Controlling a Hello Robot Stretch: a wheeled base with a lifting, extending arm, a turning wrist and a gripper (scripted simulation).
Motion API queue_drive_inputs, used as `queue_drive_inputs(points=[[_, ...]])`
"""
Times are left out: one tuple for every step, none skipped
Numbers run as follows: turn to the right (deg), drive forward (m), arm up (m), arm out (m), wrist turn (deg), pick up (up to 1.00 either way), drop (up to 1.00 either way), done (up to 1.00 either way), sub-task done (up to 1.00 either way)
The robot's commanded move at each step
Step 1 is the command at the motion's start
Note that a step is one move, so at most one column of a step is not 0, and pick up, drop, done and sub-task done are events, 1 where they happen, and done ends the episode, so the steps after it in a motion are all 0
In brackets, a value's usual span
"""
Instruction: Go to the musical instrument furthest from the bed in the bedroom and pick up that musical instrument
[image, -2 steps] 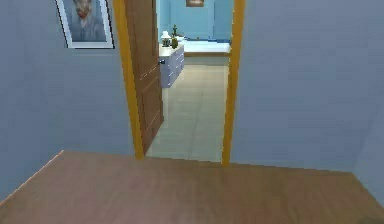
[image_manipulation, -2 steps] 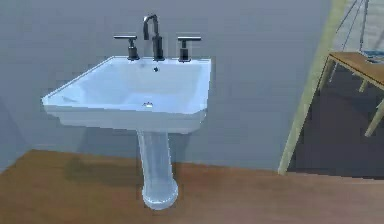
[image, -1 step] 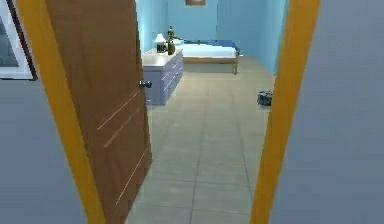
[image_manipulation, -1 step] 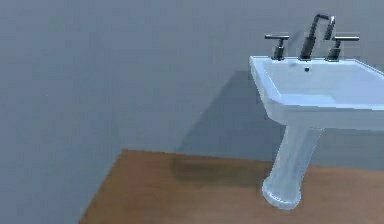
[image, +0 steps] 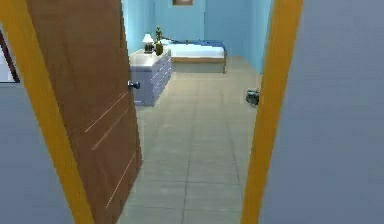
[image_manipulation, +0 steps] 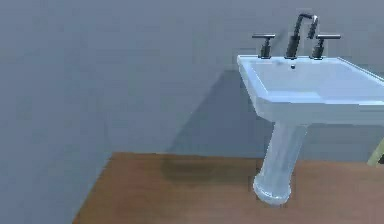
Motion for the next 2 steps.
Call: queue_drive_inputs(points=[[0.0,0.65,0.00,0.00,0.0,0.00,0.00,0.00,0.00],[21.0,0.00,0.00,0.00,0.0,0.00,0.00,0.00,0.00]])
